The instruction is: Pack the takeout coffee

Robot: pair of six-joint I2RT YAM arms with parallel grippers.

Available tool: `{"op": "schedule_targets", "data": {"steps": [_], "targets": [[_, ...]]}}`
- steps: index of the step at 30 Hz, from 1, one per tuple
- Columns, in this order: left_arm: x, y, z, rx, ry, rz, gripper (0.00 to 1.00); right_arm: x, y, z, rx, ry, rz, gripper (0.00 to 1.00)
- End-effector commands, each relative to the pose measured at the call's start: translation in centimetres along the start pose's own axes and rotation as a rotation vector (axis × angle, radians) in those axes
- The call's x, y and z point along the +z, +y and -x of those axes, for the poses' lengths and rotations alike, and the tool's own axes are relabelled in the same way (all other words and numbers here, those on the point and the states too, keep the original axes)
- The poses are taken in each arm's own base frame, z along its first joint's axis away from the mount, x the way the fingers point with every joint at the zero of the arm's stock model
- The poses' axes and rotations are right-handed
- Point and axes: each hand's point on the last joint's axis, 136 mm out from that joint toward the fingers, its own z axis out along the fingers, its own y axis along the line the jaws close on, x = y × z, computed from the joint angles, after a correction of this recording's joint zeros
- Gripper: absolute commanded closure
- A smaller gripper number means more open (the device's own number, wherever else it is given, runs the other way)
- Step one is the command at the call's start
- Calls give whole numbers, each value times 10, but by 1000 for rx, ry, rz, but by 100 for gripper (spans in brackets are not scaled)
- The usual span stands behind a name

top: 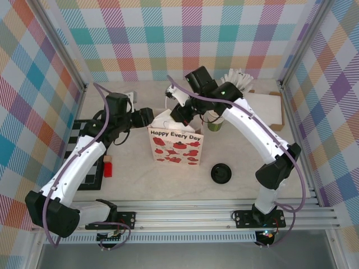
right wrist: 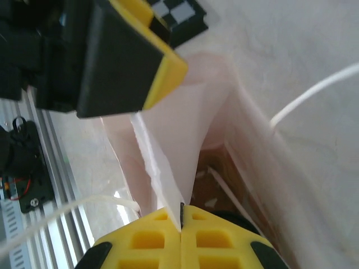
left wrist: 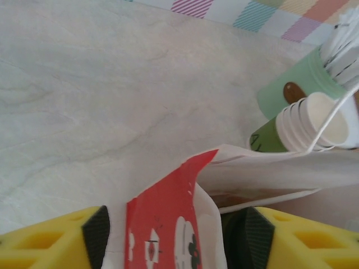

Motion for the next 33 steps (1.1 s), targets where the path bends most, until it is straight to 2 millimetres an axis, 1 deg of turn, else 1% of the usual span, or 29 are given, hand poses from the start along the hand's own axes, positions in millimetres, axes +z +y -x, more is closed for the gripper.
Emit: {"op": "schedule_targets", "data": {"steps": [1, 2, 4, 6, 9, 12, 16, 19, 22, 24, 26, 30, 31, 33], "targets": [[-5, -1, -9, -11, 19, -20, 49, 3, -6, -7, -7, 43, -38, 100], [-3, 0, -10, -13, 23, -20, 53, 8, -11, -16, -25, 83, -55, 100], [-1, -3, -11, -16, 33, -33, 59, 18, -16, -29, -67, 152, -72, 100], [2, -8, -12, -15, 52, -59, 61, 26, -17, -30, -135, 177, -87, 100], [6, -12, -14, -12, 87, -76, 66, 37, -20, -24, -238, 175, -122, 100], [9, -11, -16, -10, 107, -68, 75, 51, -19, -34, -350, 222, -111, 100], [10, -14, -16, -17, 109, -81, 85, 68, -19, -45, -429, 251, -61, 100], [13, -16, -16, -32, 107, -97, 91, 80, -12, -44, -424, 268, 16, 100], [15, -17, -16, -62, 111, -100, 95, 93, -10, -42, -384, 250, 51, 100], [17, -16, -17, -90, 110, -98, 100, 101, -12, -46, -364, 251, 52, 100], [18, -14, -18, -110, 94, -99, 100, 107, -13, -54, -360, 261, 59, 100], [18, -12, -17, -118, 82, -86, 100, 111, -8, -71, -363, 300, 127, 100], [18, -11, -16, -114, 79, -83, 100, 109, -5, -73, -354, 315, 149, 100], [18, -10, -15, -101, 81, -76, 100, 101, 5, -69, -319, 328, 205, 100]]}}
